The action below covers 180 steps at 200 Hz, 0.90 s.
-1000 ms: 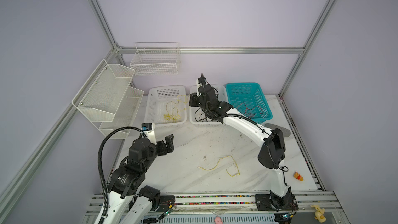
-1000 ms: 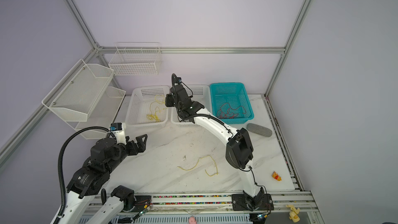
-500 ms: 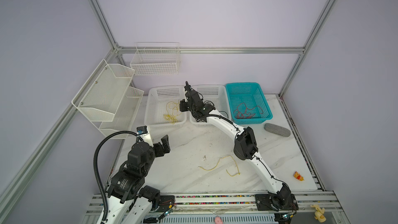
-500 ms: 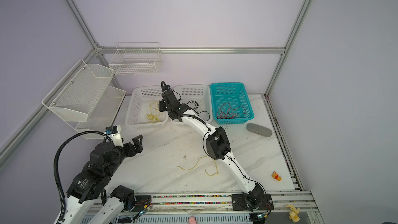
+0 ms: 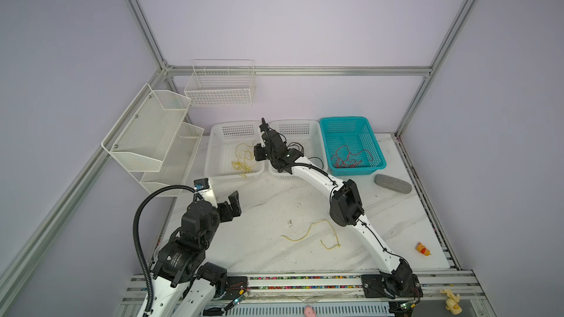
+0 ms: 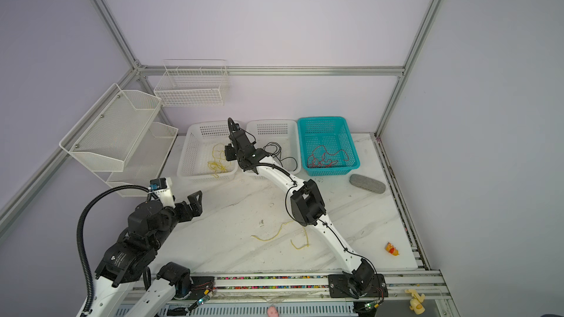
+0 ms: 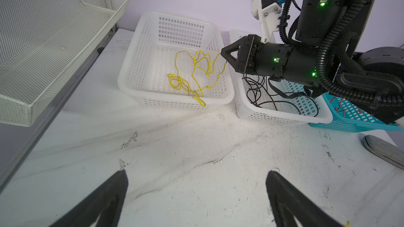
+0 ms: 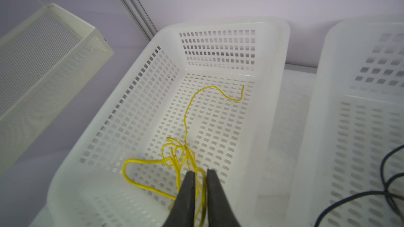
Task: Untangle the cables
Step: 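Lower the yellow wire into the white basket and open the right gripper, then withdraw the right gripper while the left gripper moves over the remaining yellow wire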
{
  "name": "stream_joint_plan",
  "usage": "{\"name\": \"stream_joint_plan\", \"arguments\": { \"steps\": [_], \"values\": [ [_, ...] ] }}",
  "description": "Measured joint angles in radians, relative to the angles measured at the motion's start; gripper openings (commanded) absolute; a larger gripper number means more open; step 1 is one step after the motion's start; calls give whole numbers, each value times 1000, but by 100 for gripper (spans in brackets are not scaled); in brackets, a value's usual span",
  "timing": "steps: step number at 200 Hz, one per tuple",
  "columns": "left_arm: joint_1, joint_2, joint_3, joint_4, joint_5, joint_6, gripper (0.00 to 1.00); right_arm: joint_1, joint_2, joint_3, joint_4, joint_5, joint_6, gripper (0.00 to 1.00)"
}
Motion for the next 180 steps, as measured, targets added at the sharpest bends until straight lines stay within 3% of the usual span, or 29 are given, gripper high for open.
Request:
{"name": "stream_joint_plan", "arguments": {
  "steps": [51, 81, 149, 180],
  "values": [
    [0, 0, 0, 0, 0, 0, 100, 0, -13, -9, 0, -15, -9, 46],
    [0, 1, 0, 0, -3, 0, 100, 0, -90, -85, 9, -17, -18, 64],
    [0, 72, 0, 1, 71, 4, 100, 5, -640, -637, 216, 53, -49, 97],
    [0, 133, 0, 8, 179, 13, 99, 5, -910, -919, 323, 136, -63, 97]
  ]
}}
